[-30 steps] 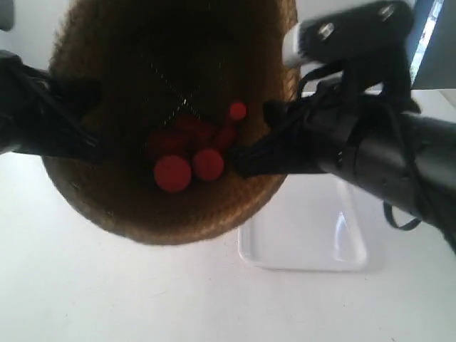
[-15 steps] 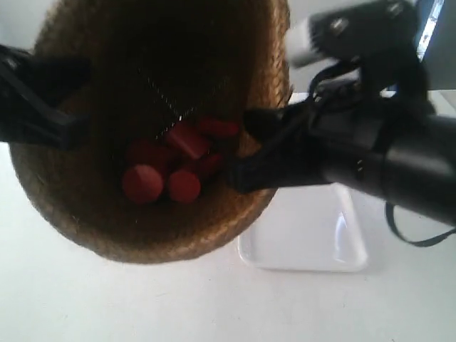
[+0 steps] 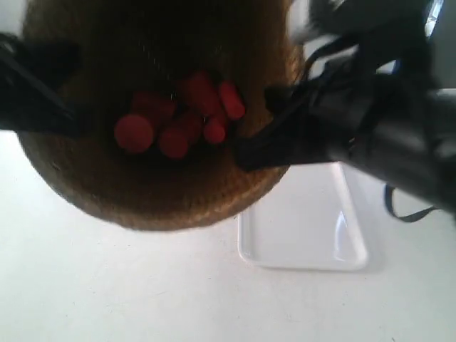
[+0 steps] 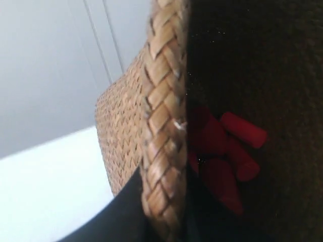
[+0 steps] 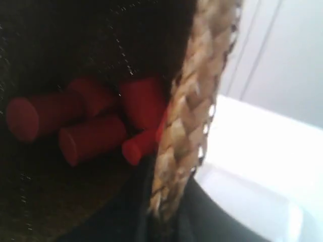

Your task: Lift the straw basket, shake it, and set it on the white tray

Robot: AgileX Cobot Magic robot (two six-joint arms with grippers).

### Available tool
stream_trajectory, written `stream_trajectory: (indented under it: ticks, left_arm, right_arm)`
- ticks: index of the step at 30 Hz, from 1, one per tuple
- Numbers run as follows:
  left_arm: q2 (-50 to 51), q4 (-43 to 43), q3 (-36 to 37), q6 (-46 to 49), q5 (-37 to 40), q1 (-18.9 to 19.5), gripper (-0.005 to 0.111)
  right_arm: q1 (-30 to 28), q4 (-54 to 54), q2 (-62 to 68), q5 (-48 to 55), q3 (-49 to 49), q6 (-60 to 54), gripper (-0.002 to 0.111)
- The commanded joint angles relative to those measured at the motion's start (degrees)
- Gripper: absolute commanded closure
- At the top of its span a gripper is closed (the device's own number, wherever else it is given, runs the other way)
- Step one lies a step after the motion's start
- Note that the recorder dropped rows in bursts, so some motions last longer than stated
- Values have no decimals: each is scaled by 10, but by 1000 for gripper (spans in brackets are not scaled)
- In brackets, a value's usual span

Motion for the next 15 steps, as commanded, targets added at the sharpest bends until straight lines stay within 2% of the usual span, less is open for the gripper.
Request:
stream_trajectory:
  ticks: [1,3,4,6,7,8,9,11,12,13,15]
  left_arm:
    - [-46,-29,-27,57,55,-32,107]
    - [-48,14,-5,11,12,-26,107]
    - [-12,42,23,-51,10,-3,107]
    - [-7,-18,9,-36,73,-1,107]
    - [-40,-29,-10,17,121,-14,107]
    - [-59,-29,-14,35,134,-17,107]
    - [-61,-22,-8,22,99,-12,107]
    - [0,20,22,-74,25,21,107]
    - [14,1,22,-67,33,32,107]
    - [9,-29,5,-11,75,26,107]
    - [-28,-29,-7,6,101,3,107]
  right_arm:
    - [33,-13,-50,111,-10,-24,108]
    - [28,-29,-43,51,-3,-22,108]
    - [2,-43,12,1,8,-13,108]
    - [-6,-13,28,24,-2,-37,108]
    - [18,-13,-18,89,-8,-25,108]
    - [28,-13,-48,139,-14,-19,108]
    - [30,-13,-58,146,-17,-14,108]
    - [11,-36,19,29,-3,-12,108]
    - [-2,-26,52,6,-5,-16,108]
    - [0,-13,53,30,-15,-30,108]
    - [18,-13,3,107,-20,-27,108]
